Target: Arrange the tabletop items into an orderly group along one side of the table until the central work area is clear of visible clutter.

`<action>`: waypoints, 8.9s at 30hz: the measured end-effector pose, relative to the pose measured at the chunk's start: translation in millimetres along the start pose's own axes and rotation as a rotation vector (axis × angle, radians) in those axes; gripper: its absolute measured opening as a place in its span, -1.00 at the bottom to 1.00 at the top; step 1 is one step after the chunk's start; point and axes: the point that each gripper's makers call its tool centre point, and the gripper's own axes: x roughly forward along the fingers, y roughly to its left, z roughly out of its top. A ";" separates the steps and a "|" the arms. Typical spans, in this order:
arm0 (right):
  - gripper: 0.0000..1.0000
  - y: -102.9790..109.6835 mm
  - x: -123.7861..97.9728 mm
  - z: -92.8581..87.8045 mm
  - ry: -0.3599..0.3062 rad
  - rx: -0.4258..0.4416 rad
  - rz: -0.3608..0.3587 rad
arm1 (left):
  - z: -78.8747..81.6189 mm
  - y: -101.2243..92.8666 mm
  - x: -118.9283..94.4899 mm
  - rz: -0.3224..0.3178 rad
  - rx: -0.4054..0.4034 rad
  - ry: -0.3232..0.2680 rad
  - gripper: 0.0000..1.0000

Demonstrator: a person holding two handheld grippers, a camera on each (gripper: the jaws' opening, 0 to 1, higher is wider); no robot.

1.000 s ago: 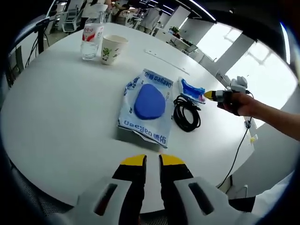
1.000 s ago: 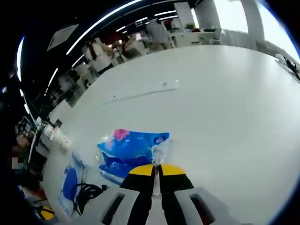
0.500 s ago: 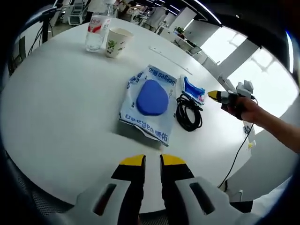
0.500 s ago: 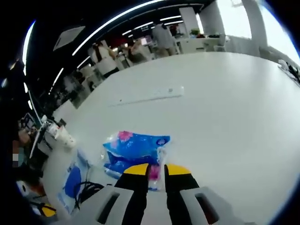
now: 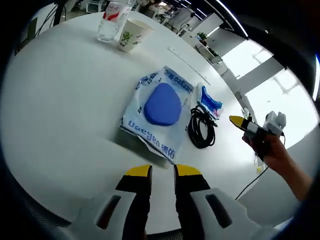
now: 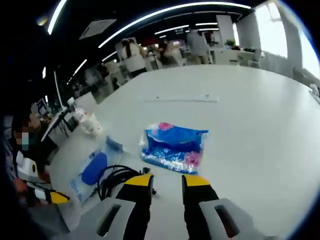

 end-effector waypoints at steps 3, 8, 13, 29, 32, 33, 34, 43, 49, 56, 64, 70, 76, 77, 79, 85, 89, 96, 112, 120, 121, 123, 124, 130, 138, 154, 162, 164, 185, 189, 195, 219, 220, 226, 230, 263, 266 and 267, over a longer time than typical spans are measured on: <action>-0.57 8.9 -7.3 -8.7 -0.004 0.003 0.004 | 2.6 -2.6 4.9 -0.022 -0.071 -0.010 -0.71; -0.56 28.5 -18.2 -27.2 -0.003 0.031 0.021 | 3.6 -0.9 15.7 -0.024 -0.092 -0.005 -0.70; -0.55 40.4 -31.4 -37.9 -0.015 0.064 0.019 | 7.0 -5.0 22.8 -0.032 -0.105 -0.007 -0.75; -0.54 57.1 -71.4 -84.4 -0.023 0.137 -0.014 | 13.1 12.4 19.3 -0.006 -0.150 -0.037 -1.00; -0.53 57.8 -69.2 -86.3 -0.020 0.145 -0.014 | 10.4 16.5 14.1 0.007 -0.122 -0.029 -1.00; -0.53 59.0 -68.6 -86.1 -0.023 0.150 -0.013 | 9.3 17.6 12.8 0.008 -0.113 -0.025 -1.00; -0.52 61.7 -67.4 -85.5 -0.024 0.149 -0.012 | 6.2 21.1 10.7 0.017 -0.076 -0.007 -1.00; -0.50 88.8 -56.3 -88.4 -0.022 0.163 0.014 | 7.3 49.9 -14.0 0.083 -0.044 0.003 -1.00; -0.50 103.5 -49.3 -92.2 -0.007 0.167 0.035 | 12.1 81.2 -31.9 0.155 -0.095 -0.007 -1.00; -0.48 113.1 -44.6 -87.1 0.000 0.148 0.054 | 25.4 107.4 -51.1 0.208 -0.153 -0.050 -1.00; -0.47 131.7 -37.7 -84.1 0.022 0.122 0.093 | 48.8 126.4 -62.3 0.207 -0.284 -0.159 -1.00; -0.45 148.1 -26.3 -86.8 0.071 0.107 0.132 | 69.8 152.2 -82.9 0.206 -0.380 -0.274 -1.00; -0.32 174.3 -7.2 -85.5 0.112 0.121 0.212 | 84.8 155.3 -95.0 0.176 -0.360 -0.361 -1.00; -0.28 177.9 -4.8 -84.1 0.112 0.112 0.218 | 84.8 154.4 -94.7 0.172 -0.352 -0.360 -1.00; -0.27 186.9 -0.4 -80.7 0.111 0.097 0.229 | 83.7 154.2 -94.8 0.172 -0.328 -0.352 -0.99; -0.28 198.1 17.4 -82.1 0.120 0.122 0.241 | 81.2 157.0 -95.6 0.173 -0.268 -0.334 -0.90; -0.29 204.5 27.0 -85.7 0.132 0.159 0.233 | 80.8 159.8 -97.9 0.175 -0.230 -0.325 -0.85; -0.33 206.9 39.0 -84.7 0.118 0.197 0.224 | 75.6 151.1 -93.6 0.124 -0.183 -0.282 -0.71; -0.53 207.6 45.2 -89.5 0.103 0.257 0.226 | 61.2 141.2 -78.3 0.091 -0.040 -0.158 -0.72; -0.69 200.3 44.6 -88.7 0.076 0.299 0.220 | 56.7 141.0 -71.4 0.091 0.003 -0.102 -0.81; -0.73 200.5 44.2 -88.5 0.073 0.300 0.222 | 56.3 140.6 -71.2 0.090 0.005 -0.096 -0.84; -0.84 201.1 43.1 -88.4 0.067 0.296 0.226 | 55.1 139.9 -70.0 0.087 0.014 -0.077 -0.97; -0.89 201.0 42.9 -87.4 0.062 0.295 0.228 | 55.0 141.6 -70.4 0.097 0.020 -0.071 -1.00; -1.00 200.0 41.1 -81.6 0.027 0.300 0.239 | 59.0 141.9 -71.5 0.104 0.054 -0.051 -1.00; -1.00 202.9 40.9 -78.7 0.005 0.347 0.263 | 71.4 127.7 -73.4 0.083 0.056 -0.055 -1.00; -1.00 199.3 30.7 -81.9 0.010 0.310 0.284 | 82.0 140.0 -71.4 0.096 -0.007 -0.112 -1.00; -0.79 195.1 28.8 -88.4 0.049 0.283 0.272 | 81.5 137.8 -69.6 0.081 0.005 -0.107 -0.85; -0.63 196.7 29.8 -92.0 0.075 0.291 0.279 | 78.1 136.4 -67.5 0.075 0.021 -0.098 -0.82; -0.69 214.4 54.3 -94.3 0.176 0.245 0.228 | 73.8 134.1 -51.9 0.058 0.062 -0.047 -0.85; -0.97 205.4 48.5 -79.4 0.136 0.162 0.196 | 80.6 126.7 -47.1 0.047 0.096 -0.043 -0.97; -1.00 193.6 44.5 -61.8 0.117 0.099 0.196 | 93.8 104.3 -34.0 0.016 0.153 -0.048 -1.00; -1.00 107.2 59.0 19.7 -0.004 0.093 0.118 | 150.8 35.8 48.8 -0.144 0.005 -0.100 -1.00; -1.00 107.0 61.7 22.0 -0.006 0.091 0.121 | 152.4 36.8 50.1 -0.140 0.024 -0.099 -1.00; -1.00 99.0 83.9 41.5 -0.021 0.081 0.131 | 156.5 38.8 62.2 -0.148 0.017 -0.089 -1.00; -1.00 99.1 96.7 44.8 -0.020 0.069 0.136 | 156.0 41.3 68.6 -0.136 0.011 -0.082 -1.00; -0.97 68.5 118.9 34.0 -0.018 0.146 0.044 | 198.8 39.1 96.5 -0.137 -0.119 -0.235 -1.00; -0.96 70.0 125.2 35.2 -0.005 0.127 0.051 | 200.0 43.8 93.9 -0.106 -0.110 -0.245 -1.00; -0.96 73.3 126.4 36.2 -0.002 0.121 0.061 | 200.7 47.7 93.7 -0.084 -0.097 -0.250 -1.00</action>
